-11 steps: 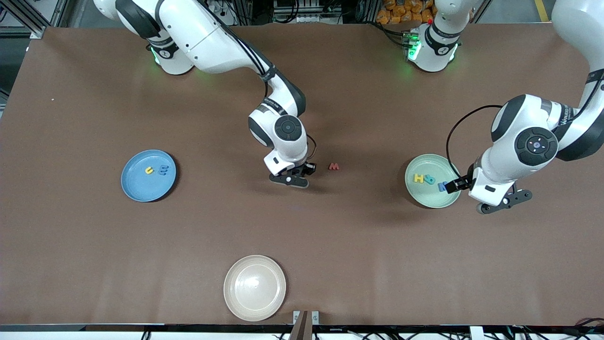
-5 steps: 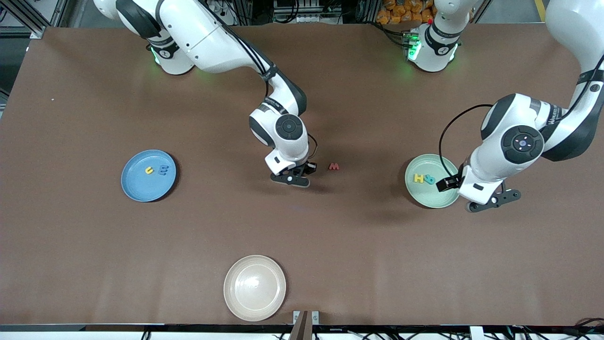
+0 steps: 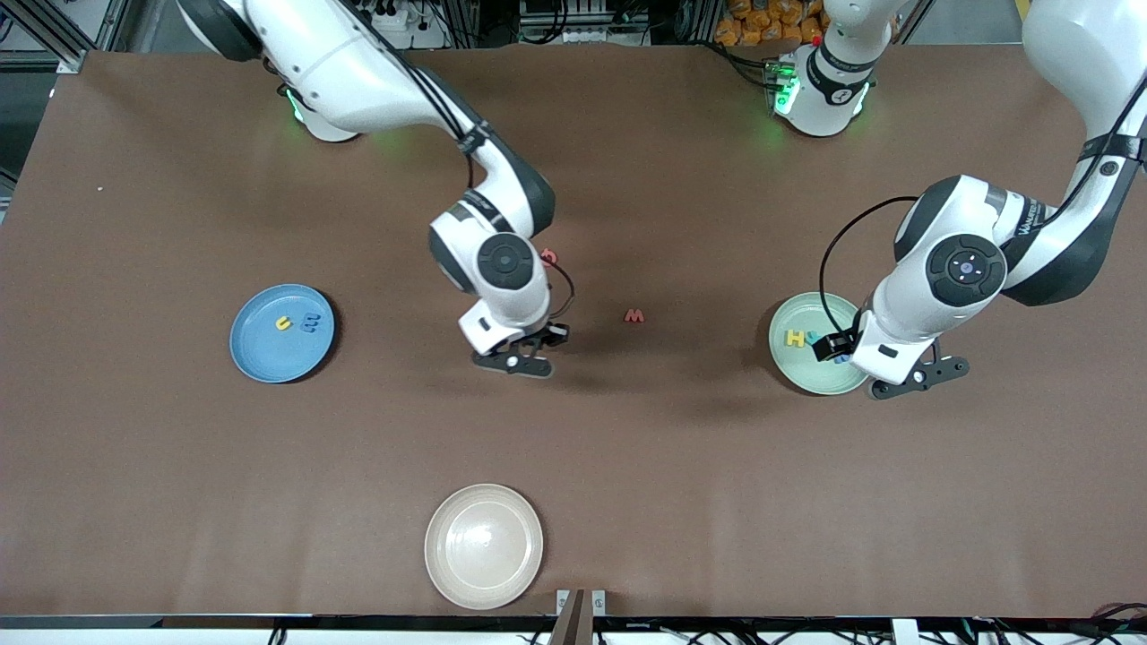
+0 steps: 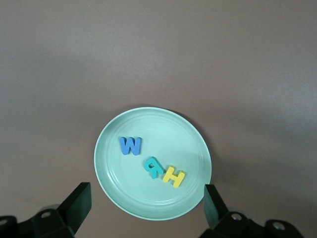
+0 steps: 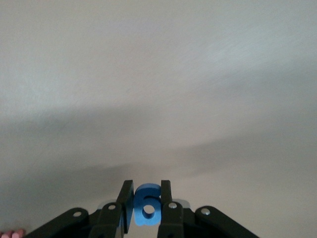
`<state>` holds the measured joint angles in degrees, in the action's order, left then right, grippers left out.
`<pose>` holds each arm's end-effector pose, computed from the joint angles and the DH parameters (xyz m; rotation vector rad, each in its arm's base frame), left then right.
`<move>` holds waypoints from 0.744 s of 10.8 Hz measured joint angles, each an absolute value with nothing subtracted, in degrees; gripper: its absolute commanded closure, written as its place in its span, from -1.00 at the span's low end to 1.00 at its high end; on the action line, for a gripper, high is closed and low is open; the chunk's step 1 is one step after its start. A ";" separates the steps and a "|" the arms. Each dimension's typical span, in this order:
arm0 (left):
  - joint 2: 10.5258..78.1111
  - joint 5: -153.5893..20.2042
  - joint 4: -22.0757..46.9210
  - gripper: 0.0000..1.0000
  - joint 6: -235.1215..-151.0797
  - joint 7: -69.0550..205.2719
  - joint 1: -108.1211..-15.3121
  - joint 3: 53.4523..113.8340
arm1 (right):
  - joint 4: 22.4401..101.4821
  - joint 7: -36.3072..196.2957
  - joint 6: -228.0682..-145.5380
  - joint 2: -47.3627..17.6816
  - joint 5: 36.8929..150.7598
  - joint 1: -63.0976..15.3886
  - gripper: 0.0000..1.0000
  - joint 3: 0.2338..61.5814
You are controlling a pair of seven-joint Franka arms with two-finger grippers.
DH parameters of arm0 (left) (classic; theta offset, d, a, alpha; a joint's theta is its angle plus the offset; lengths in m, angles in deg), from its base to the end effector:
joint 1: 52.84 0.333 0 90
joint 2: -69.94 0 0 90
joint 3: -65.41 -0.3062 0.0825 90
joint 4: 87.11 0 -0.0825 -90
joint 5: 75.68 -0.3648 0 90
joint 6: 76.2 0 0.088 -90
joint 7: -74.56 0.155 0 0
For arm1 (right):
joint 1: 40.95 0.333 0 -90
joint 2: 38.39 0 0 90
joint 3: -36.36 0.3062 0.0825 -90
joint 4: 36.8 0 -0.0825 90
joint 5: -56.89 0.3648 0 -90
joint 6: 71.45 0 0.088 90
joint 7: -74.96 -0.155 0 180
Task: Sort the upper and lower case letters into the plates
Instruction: 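Carry the 6 to the blue plate while the left gripper reaches the pink Q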
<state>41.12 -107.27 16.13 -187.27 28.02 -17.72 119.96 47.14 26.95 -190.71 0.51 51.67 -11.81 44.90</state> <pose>0.5877 -0.1110 0.3065 -2.9731 -0.4012 0.0732 0.5564 0.4024 0.2345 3.1049 -0.2546 -0.0792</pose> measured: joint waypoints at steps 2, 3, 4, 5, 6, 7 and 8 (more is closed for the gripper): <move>40.69 -107.27 16.11 -1.00 -187.43 28.02 -18.80 119.99 | 47.12 35.02 -182.03 -4.15 51.82 -17.58 0.83 46.47; 40.37 -107.27 16.05 -1.00 -187.73 26.98 -20.34 120.04 | 47.20 39.87 -178.50 -6.18 52.24 -20.70 0.83 46.91; 40.16 -107.27 16.00 -1.00 -188.25 23.81 -22.75 120.10 | 47.52 44.86 -175.36 -7.91 52.51 -23.89 0.83 47.08; 40.12 -107.27 15.85 -1.00 -188.54 20.23 -25.56 120.27 | 48.00 49.30 -172.83 -9.12 52.62 -26.85 0.83 47.12; 40.14 -107.27 15.46 -1.00 -188.55 17.02 -28.78 120.47 | 48.48 53.97 -170.84 -9.87 52.67 -29.96 0.83 47.09; 40.19 -107.27 14.94 -1.00 -188.59 14.50 -31.96 120.59 | 48.90 58.50 -169.55 -10.10 52.69 -32.97 0.83 46.90; 40.22 -107.27 14.30 -1.00 -188.60 12.52 -35.01 120.68 | 49.87 62.82 -169.17 -10.12 52.69 -35.60 0.83 46.17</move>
<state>40.22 -107.27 14.30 -188.60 12.52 -35.01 120.68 49.87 62.82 -169.17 -10.12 52.69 -35.60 46.17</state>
